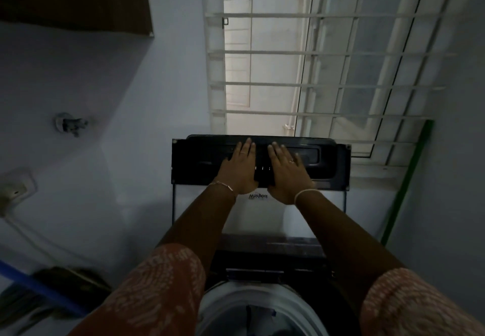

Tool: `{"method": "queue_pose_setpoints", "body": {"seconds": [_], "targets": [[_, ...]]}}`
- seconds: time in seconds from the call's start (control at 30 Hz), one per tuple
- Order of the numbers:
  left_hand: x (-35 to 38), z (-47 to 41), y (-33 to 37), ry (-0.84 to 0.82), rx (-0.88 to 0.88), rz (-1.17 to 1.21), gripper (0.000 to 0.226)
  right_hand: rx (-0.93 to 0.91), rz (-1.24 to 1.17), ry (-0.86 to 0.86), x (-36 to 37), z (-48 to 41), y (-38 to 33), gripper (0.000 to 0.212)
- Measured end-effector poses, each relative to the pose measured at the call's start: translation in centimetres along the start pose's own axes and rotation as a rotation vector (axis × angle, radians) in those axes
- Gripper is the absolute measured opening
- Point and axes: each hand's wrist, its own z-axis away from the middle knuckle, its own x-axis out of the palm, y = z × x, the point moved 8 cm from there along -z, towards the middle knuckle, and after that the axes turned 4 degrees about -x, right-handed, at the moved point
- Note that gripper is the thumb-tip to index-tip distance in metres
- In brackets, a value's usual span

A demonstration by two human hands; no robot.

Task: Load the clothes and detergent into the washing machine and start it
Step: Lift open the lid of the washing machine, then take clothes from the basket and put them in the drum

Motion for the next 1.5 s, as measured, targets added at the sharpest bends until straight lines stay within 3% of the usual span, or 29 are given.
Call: {"method": "queue_pose_setpoints", "body": {"seconds": [0.43,0.67,0.8,1.03,1.27,1.5], "targets": [[2.5,13.2,2.8,-0.042,0.032,0.208,0.083,-0.003,-0.173,-0.113,-0.3,10.7,-1.6,0.084],[8.1,20.7,9.0,-0.279,0.058,0.536,0.077,0.04,-0.303,-0.169,2.7,22.4,-2.4,0.073],[11.3,24.4,13.1,-0.353,0.091,0.688,0.061,0.168,-0.326,-0.183,4.5,30.3,-0.1,0.07],[14.9,30.1,24.0,-0.442,0.303,0.757,0.053,0.484,-0.342,-0.198,4.8,43.4,4.6,0.064],[16.8,35.4,35.0,-0.549,0.488,0.824,0.044,0.683,-0.345,-0.203,4.9,54.5,10.4,0.068],[20.3,38.2,42.9,-0.685,0.391,0.788,0.05,0.788,-0.438,-0.26,6.7,63.0,17.1,0.069]]}}
